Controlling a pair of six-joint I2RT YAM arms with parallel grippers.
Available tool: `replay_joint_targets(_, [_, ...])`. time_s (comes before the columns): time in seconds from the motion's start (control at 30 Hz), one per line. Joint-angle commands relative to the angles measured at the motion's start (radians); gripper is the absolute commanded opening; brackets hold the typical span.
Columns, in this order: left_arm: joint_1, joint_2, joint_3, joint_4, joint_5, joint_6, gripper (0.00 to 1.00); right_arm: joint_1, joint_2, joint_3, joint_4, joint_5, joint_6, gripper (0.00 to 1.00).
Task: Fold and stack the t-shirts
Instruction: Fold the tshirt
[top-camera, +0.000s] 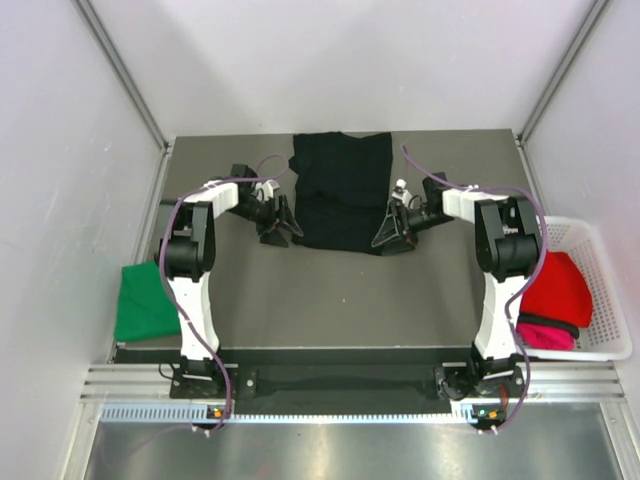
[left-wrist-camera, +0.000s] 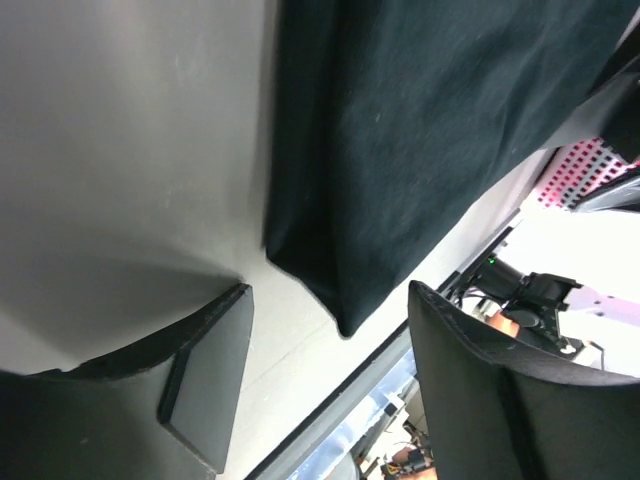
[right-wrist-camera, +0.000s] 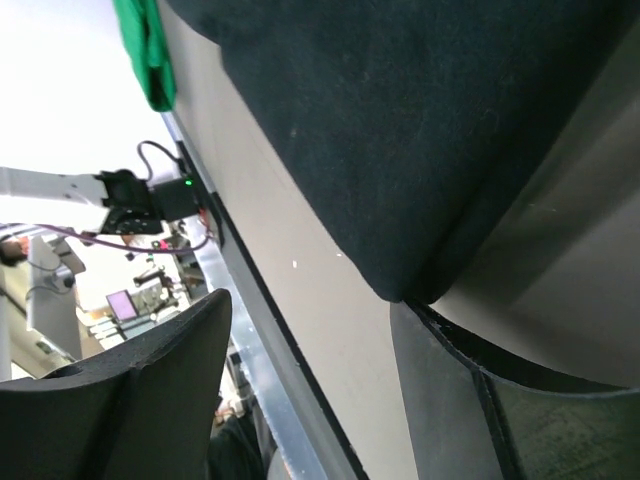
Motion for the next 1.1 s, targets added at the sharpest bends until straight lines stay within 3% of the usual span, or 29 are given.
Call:
replay_joint_targets(0.0, [-0.002, 0.052, 0.040, 0.020, -0.029, 0.020, 0.66, 0.011, 0.012, 0.021, -0.009, 0.035, -0.024, 0.65])
replay_joint_targets(0.43, [-0.003, 0.078, 0.072, 0.008, -0.047, 0.028, 0.61, -0.020, -0.033, -0.027, -0.021, 0.085, -0.026, 0.64])
replay_joint_targets(0.77, [-0.014, 0.095, 0.091, -0.014, -0.076, 0.035, 0.57, -0.009, 0.065, 0.021, -0.011, 0.146, 0.002, 0.64])
replay_joint_targets(1.07, [-0.028, 0.121, 0.114, -0.022, -0.101, 0.032, 0.45, 0.003, 0.111, 0.031, 0.011, 0.177, 0.045, 0.50])
